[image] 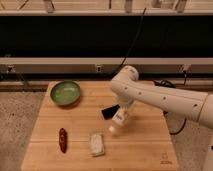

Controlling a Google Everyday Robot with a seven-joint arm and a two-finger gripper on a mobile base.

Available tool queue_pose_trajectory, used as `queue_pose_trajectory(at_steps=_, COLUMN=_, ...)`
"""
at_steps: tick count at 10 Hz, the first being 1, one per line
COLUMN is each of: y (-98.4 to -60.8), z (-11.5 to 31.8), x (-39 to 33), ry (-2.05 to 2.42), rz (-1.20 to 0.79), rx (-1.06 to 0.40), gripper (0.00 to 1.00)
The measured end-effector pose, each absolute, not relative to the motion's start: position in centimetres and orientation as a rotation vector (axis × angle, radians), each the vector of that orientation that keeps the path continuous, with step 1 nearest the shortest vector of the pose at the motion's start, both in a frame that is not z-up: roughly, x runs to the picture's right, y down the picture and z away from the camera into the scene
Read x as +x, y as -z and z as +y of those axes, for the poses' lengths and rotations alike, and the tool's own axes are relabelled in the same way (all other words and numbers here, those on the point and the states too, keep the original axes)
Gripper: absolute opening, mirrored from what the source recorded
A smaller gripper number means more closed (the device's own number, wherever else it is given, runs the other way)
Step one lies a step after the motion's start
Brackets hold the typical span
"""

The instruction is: Place the bottle in the ceramic bowl

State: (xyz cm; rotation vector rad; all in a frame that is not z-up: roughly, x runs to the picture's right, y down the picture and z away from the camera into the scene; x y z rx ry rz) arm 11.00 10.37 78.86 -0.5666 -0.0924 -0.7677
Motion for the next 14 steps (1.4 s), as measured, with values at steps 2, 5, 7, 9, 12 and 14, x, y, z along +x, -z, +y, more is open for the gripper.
queue_pose_trajectory(at_steps=2, y=-79.5, z=9.1, x=9.1, ry=0.793, rz=-0.091, rx=-0.558, gripper=0.01)
queue_pose_trajectory(at_steps=5, y=-80.2, z=7.8, x=8.5, ry=0.819, rz=-0.082, rx=-0.555, gripper=0.01)
queue_pose_trajectory(at_steps=7, y=-80.9, z=6.9, x=7.9, ry=0.841, rz=-0.08, rx=-0.548, gripper=0.01)
queue_pose_trajectory(at_steps=9, y=-81.4, z=6.3, x=6.6, ry=0.861, rz=-0.082, rx=-0.541, gripper=0.01)
queue_pose_trajectory(at_steps=12, y=-82.2, z=5.4, x=5.9, ry=0.888, rz=-0.081, rx=-0.535, gripper=0.01)
queue_pose_trajectory(at_steps=14, y=-82.6, z=4.8, x=5.0, ry=0.906, rz=-0.086, rx=-0.532, gripper=0.01)
